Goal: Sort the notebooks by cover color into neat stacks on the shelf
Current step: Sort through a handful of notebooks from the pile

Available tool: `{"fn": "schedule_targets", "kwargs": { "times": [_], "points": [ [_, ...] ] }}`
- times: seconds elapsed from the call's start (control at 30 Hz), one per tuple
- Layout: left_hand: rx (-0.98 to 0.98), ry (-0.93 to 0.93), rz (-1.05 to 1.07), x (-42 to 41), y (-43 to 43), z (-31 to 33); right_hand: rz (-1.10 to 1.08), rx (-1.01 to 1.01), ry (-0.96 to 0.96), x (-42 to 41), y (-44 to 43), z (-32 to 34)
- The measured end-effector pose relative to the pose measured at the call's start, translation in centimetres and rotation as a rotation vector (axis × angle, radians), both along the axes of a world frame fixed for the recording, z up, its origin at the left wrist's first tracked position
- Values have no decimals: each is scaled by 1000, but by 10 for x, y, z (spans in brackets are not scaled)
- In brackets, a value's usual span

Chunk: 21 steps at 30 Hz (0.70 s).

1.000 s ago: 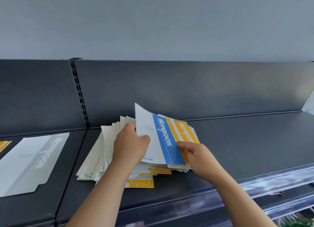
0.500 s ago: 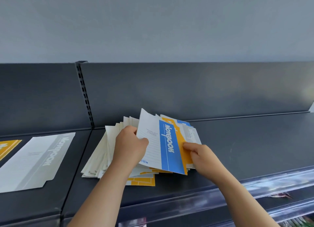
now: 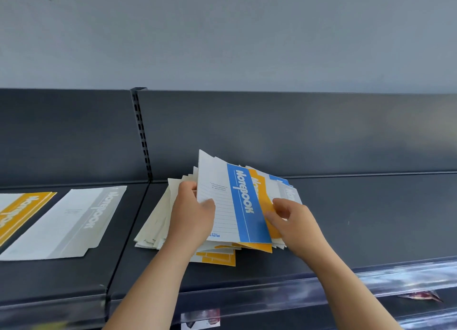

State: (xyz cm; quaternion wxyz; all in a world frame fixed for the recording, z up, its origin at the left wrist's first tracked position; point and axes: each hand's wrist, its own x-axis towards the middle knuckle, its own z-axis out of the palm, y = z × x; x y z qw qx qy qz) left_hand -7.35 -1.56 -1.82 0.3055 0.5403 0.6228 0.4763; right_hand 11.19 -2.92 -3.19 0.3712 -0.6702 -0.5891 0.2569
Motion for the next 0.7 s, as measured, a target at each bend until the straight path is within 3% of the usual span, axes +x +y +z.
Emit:
{"fn": "schedule_targets", "kwargs": {
  "times": [0.3, 0.7],
  "points": [
    [121, -84, 113, -67, -25, 11, 175, 193, 260, -61, 2, 26],
    [27, 2, 239, -235, -83, 10, 432, 147, 273, -237, -11, 24]
  ]
}}
